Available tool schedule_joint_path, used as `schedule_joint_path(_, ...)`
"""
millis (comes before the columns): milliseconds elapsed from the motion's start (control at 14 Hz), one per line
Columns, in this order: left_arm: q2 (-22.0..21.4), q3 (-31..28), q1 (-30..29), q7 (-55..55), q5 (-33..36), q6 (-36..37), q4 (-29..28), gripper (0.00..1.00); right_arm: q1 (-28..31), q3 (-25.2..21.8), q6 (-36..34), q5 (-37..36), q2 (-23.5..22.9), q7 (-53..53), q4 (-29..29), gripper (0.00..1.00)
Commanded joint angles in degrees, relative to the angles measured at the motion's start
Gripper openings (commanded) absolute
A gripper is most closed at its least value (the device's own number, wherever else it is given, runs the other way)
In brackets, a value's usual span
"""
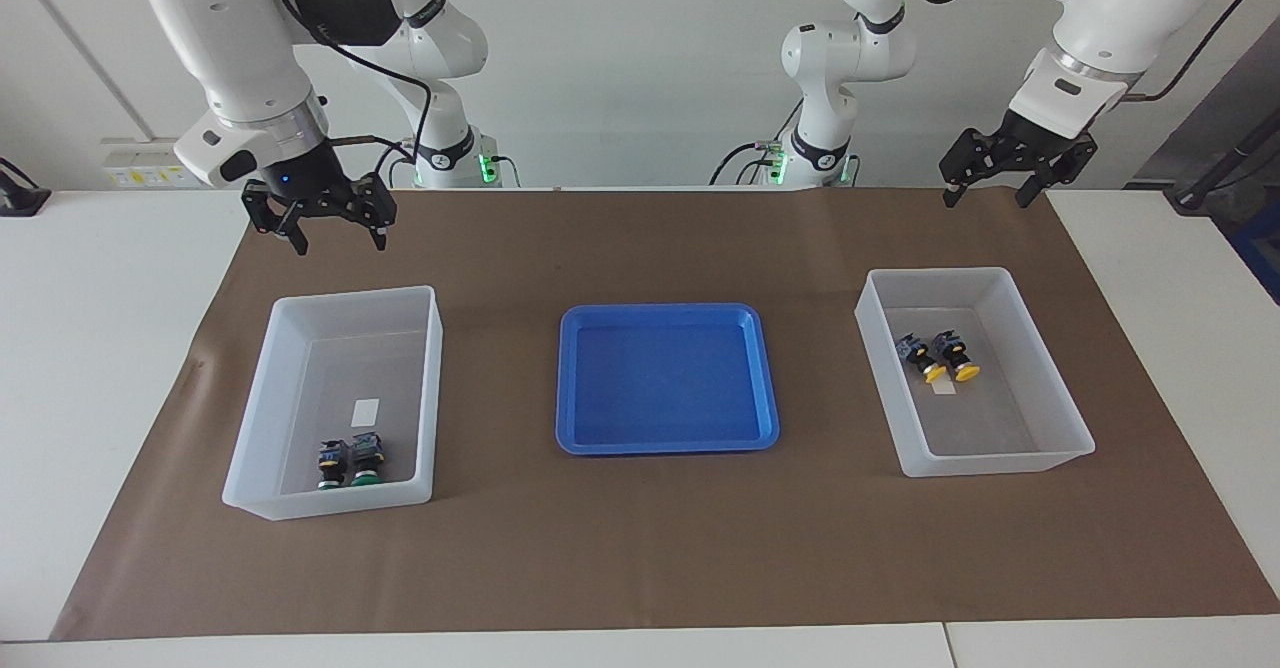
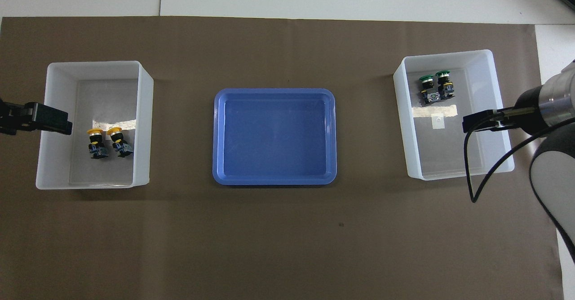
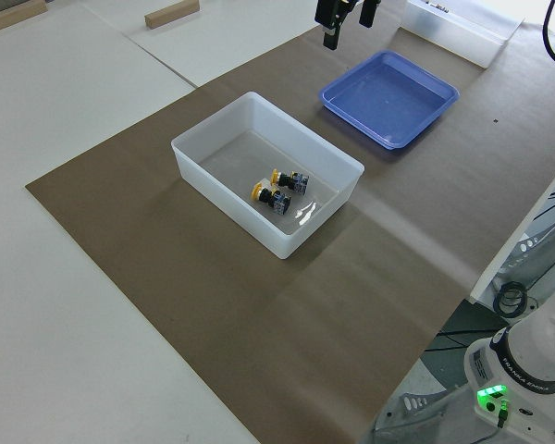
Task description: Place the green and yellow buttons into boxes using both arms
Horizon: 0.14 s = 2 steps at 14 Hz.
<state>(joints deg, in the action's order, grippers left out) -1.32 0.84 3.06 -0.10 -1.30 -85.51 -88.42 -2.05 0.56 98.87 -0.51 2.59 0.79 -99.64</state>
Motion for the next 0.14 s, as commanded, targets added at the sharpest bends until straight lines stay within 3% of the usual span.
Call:
schedule_joint_path(0, 0.18, 0.04, -0.42, 0.72, -0.72, 0.7, 0.44, 1.0, 0.64, 0.24, -0.25, -0.02, 0.84, 1.32, -0.73, 1.0)
schedule_joint_path(71, 0.09, 0.04, -0.42, 0.72, -0.72, 0.7, 0.26, 1.0, 0.64, 0.24, -0.25, -0.02, 0.84, 1.32, -0.73, 1.0)
